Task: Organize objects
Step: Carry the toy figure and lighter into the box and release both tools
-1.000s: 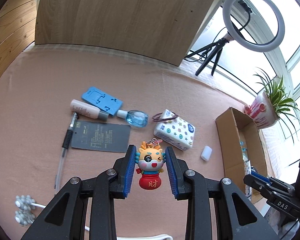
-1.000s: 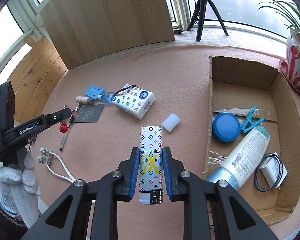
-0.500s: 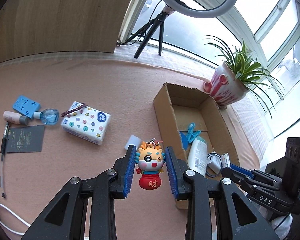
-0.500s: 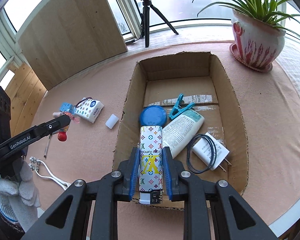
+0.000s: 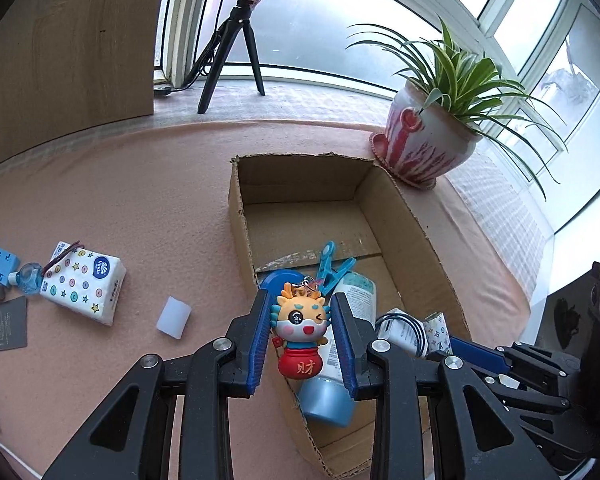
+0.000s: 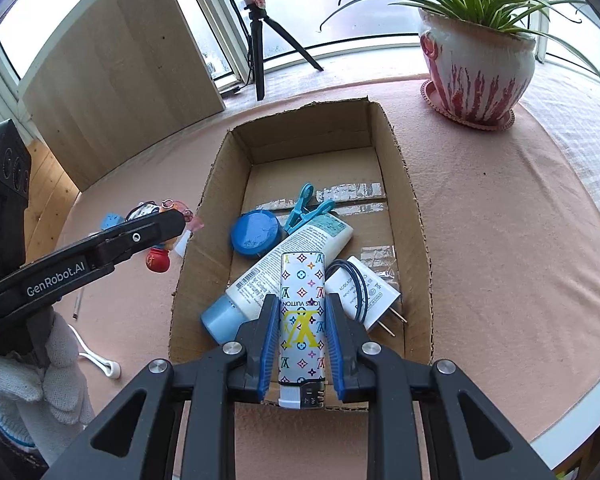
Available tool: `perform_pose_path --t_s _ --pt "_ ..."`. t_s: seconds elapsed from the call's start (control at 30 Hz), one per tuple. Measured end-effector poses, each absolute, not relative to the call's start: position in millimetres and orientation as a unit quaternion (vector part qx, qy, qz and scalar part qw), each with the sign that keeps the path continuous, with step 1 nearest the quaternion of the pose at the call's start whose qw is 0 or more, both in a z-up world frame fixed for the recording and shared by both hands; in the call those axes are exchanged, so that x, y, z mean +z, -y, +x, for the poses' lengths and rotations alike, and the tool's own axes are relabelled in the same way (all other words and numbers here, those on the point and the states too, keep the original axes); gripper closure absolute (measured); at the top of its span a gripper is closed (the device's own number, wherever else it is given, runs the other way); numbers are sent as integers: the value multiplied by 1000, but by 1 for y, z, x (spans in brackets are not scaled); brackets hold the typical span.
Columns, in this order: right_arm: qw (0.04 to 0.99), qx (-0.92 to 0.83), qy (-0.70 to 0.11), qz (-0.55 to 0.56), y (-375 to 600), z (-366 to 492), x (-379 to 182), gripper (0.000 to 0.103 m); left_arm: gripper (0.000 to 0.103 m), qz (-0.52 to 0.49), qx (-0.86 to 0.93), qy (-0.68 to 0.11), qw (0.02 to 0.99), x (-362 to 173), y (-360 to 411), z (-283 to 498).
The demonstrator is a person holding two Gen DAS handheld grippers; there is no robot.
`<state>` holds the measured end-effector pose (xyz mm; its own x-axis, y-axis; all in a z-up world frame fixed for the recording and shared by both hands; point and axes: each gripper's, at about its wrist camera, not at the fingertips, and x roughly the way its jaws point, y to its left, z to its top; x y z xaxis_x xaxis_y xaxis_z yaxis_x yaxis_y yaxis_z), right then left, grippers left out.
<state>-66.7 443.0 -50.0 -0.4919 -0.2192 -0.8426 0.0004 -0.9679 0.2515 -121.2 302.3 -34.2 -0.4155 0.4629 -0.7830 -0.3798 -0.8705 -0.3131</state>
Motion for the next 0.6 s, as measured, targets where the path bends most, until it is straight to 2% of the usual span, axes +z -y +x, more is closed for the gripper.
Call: perform_pose_path --t_s 0.6 --pt "75 -856 101 501 -446 -67 -54 82 71 -486 840 18 239 -46 -340 -138"
